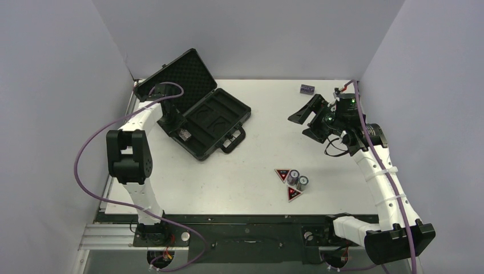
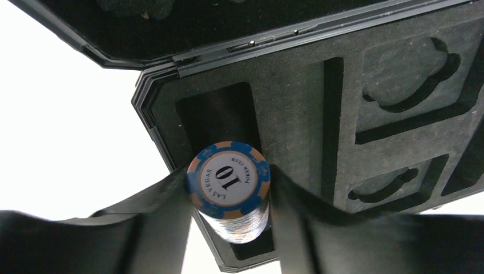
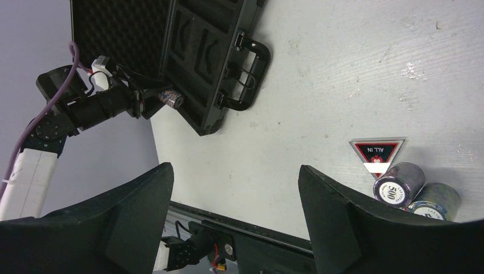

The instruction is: Pack up texas hold em set

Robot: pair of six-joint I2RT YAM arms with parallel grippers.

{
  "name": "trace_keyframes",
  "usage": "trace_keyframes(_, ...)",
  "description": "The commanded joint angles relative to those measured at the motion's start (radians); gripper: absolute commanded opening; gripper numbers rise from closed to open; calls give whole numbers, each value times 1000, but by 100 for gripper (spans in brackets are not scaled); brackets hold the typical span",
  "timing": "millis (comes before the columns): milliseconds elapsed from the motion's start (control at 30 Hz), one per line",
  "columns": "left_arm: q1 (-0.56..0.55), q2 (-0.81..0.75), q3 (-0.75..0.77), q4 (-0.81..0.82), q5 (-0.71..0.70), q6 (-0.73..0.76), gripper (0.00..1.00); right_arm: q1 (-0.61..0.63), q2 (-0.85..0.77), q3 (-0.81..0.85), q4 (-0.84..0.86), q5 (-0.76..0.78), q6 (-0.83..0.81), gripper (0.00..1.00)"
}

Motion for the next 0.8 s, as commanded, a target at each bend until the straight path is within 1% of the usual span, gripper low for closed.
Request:
trace_keyframes(0,2,4,58,17,-26,3,52,6,2,8,31,-10,0,75)
trace_keyframes(33,2,2,61,16,-35,5,56,6,3,9,31,-9,-1,75)
trace_keyframes(67,1,-2,61,16,-41,7,62,5,4,9,31,-9,-1,75)
trace_keyframes(133,1,-7,72,10,-51,12,68,6,6,11,33,-11,-1,75)
trace_keyframes(233,2,-12,88,-2,-58,22,74,7,9,13,33,-12,-1,75)
trace_keyframes(300,3,-15,107,-16,-63,31,75,7,10,13,33,-13,1,75)
trace_keyframes(400,-4,-27,164,-42,-88,62,75,9,11,13,32,-14,1,75)
trace_keyframes(467,-32,-46,197,-62,-124,102,74,9,9,11,34,-14,2,75)
trace_keyframes(567,-56,-86,208,-81,-156,159,69,9,10,1,42,-16,6,75)
trace_keyframes(633,-73,-117,181,-70,-160,190,65,9,9,-3,44,-18,10,75)
trace_keyframes(700,-93,-157,110,-40,-156,223,61,8,8,-7,46,-20,11,75)
trace_keyframes(767,-115,-191,51,-11,-154,261,55,8,7,-12,48,-21,12,75)
